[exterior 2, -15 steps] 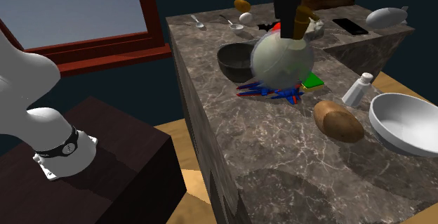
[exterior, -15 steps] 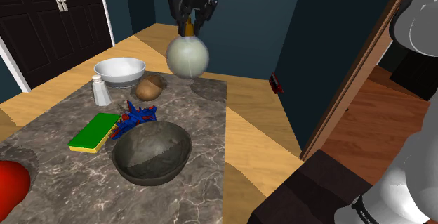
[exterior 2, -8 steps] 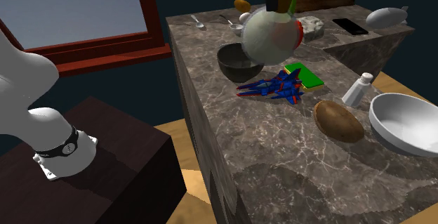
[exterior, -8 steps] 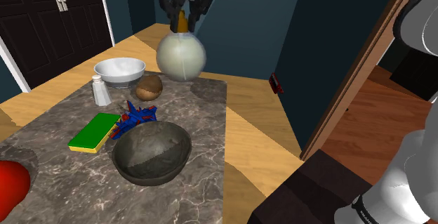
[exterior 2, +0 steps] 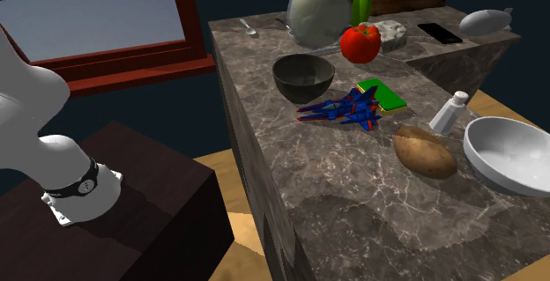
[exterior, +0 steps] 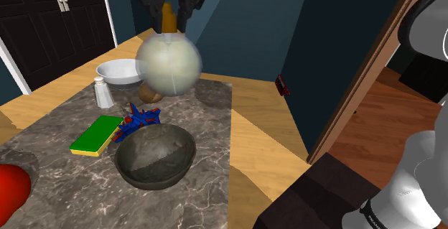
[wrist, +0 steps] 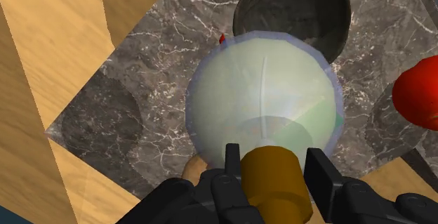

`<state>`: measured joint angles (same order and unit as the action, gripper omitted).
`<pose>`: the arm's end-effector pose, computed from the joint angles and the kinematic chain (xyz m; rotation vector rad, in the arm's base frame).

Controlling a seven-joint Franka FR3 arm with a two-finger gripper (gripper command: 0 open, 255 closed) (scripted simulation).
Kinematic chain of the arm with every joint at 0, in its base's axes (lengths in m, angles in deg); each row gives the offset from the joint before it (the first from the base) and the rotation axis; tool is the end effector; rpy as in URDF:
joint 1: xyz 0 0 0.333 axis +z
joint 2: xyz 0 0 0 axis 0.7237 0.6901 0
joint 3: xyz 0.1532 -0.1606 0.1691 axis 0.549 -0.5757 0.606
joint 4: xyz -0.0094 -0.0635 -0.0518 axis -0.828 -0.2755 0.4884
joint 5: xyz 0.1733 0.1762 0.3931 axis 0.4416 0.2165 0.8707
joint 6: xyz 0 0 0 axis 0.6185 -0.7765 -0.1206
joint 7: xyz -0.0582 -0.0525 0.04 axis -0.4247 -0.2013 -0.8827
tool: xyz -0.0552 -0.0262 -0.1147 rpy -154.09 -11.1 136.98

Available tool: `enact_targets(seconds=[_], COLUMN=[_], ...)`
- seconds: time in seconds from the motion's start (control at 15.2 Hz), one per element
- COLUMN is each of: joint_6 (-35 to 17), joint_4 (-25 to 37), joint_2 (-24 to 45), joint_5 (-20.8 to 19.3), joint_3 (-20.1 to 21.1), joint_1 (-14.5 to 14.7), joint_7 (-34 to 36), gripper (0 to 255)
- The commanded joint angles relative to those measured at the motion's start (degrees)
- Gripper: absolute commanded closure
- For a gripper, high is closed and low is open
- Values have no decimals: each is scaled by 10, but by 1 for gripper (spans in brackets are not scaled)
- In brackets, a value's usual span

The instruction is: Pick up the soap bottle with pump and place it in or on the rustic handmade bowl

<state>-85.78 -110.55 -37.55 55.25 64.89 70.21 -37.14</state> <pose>0.4876 0.4674 0.6727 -3.0814 -0.0902 -0.3143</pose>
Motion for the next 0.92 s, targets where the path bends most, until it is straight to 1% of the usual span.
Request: enact_targets(seconds=[0.0,0.2,0.26,0.53,0.86], joint_6=[28,66,87,25,-35], joint_4=[42,105,141,35,-59], joint_2=[21,52,71,25,-11], joint_5=[-19,-47,-63,-33,-11], joint_3=[9,18,21,23,22], joint_1=[32,83,109,75,51], joint_7=[28,65,78,83,84], gripper=[255,255,255,255,255])
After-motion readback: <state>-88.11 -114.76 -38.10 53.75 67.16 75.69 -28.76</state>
